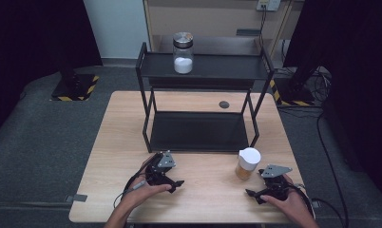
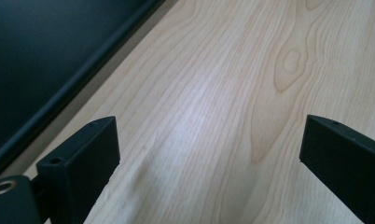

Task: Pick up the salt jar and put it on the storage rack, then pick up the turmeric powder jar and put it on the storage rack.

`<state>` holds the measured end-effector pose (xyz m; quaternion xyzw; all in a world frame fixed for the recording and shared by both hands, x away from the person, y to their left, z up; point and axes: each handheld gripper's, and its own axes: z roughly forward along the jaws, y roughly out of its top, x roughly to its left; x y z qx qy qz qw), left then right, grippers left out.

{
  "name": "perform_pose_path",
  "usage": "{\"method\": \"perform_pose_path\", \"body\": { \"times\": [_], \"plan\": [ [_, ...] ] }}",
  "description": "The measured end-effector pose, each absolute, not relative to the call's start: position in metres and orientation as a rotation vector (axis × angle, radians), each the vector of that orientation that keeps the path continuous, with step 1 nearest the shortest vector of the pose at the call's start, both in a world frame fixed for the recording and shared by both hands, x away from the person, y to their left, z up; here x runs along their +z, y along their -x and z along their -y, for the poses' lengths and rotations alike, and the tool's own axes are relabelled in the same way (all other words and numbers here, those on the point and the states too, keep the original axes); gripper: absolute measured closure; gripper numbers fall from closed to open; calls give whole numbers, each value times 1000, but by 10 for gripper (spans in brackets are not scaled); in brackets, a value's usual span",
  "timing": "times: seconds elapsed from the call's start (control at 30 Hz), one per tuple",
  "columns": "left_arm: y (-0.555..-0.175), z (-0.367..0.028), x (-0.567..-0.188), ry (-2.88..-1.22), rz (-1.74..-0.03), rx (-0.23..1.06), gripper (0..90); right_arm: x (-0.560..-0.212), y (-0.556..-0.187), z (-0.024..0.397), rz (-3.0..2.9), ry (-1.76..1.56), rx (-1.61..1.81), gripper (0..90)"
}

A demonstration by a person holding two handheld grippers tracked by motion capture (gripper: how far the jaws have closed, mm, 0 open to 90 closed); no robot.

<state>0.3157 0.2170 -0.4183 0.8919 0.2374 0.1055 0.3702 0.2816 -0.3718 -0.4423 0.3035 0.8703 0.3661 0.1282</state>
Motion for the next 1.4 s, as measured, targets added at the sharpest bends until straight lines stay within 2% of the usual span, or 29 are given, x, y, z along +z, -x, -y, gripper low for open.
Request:
{"method": "perform_pose_path", "body": {
  "times": [0.43, 0.77, 1.4],
  "plan": [
    [-316, -212, -431, -2344, -644, 257, 33, -442, -282, 372, -2532, -882, 1065, 15],
    [-312, -220, -441, -2290, -664, 249, 0, -442, -281, 373, -2534, -884, 1065, 14],
    [-311, -224, -444, -2274, -651, 256, 0, -442, -282, 377, -2539, -884, 1081, 18]
  ]
}}
